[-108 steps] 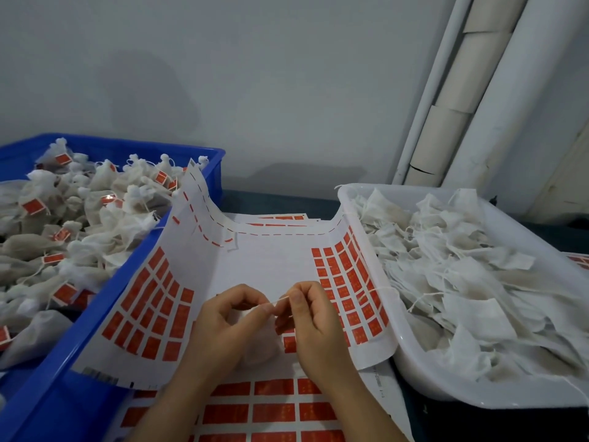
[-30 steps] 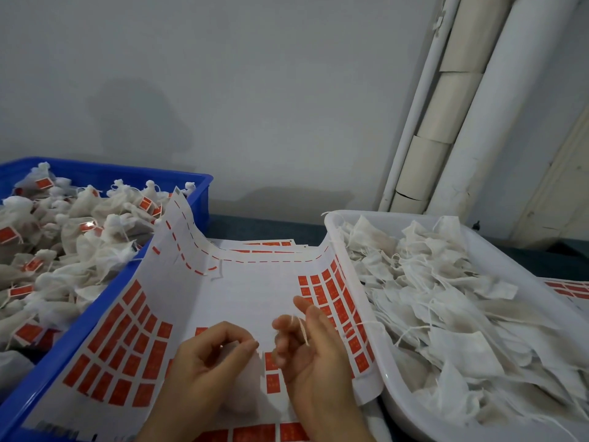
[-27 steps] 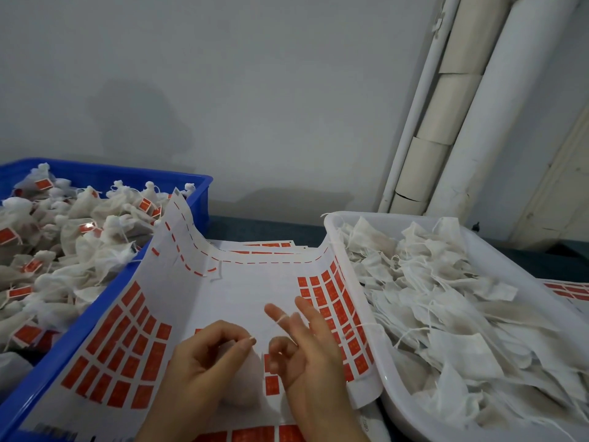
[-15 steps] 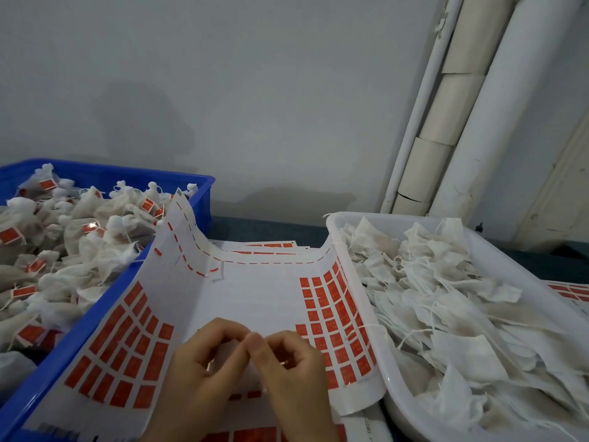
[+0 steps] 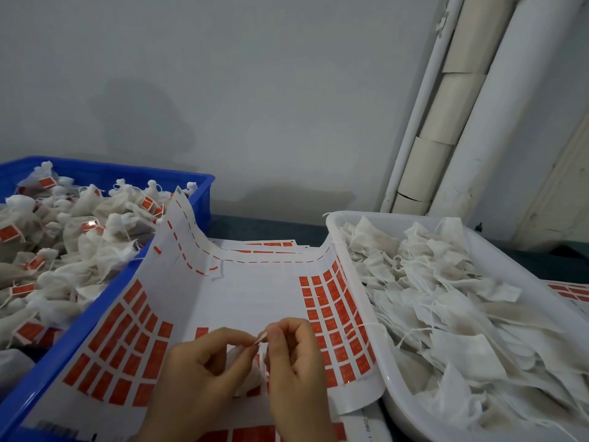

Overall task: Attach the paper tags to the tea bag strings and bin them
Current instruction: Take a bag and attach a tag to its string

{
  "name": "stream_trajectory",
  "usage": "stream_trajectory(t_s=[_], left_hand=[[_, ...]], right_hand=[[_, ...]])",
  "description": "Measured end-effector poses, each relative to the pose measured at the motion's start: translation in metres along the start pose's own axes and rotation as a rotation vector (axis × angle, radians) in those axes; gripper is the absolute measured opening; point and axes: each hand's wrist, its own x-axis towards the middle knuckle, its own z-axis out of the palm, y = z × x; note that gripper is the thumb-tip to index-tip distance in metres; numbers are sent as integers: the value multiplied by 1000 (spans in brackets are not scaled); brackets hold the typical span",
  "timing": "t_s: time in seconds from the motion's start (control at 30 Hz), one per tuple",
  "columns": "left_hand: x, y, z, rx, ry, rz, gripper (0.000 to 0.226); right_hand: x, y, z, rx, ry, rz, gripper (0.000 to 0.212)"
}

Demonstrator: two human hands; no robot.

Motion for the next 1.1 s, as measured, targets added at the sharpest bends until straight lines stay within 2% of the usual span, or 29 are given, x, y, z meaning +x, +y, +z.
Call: stream_trajectory(t_s=[0.17, 0.3, 0.43, 0.5, 0.57, 0.67, 0.77, 0.9, 0.97, 1.03, 1.1], left_hand=[[-1, 2, 2, -43, -33, -33, 25], [0, 2, 1, -125, 80, -168, 18], [2, 5, 1, -110, 176, -162, 21], [4, 8, 0, -72, 147, -53, 17], [3, 12, -1, -36, 56, 57, 5], [2, 13, 1, 0, -19, 129, 25], [2, 12, 1, 54, -30, 184, 29], [3, 9, -1, 118, -34, 224, 27], [2, 9, -1, 147, -23, 241, 26], [2, 8, 0, 163, -23, 243, 24], [2, 9, 1, 171, -31, 198, 21]], right_hand=[[2, -2, -1, 131, 59, 22, 12], [10, -3, -13, 136, 228, 22, 40], [9, -9, -18, 25, 32, 24, 47], [4, -9, -13, -24, -77, 26, 47], [0, -7, -8, -47, -115, 44, 49], [0, -5, -5, -41, -87, 99, 44], [1, -4, -4, 24, -68, 150, 43], [1, -1, -2, 100, -82, 259, 28], [3, 0, -5, 143, -67, 317, 31], [7, 0, -10, 163, -24, 308, 29], [10, 1, -15, 95, -1, 213, 26]])
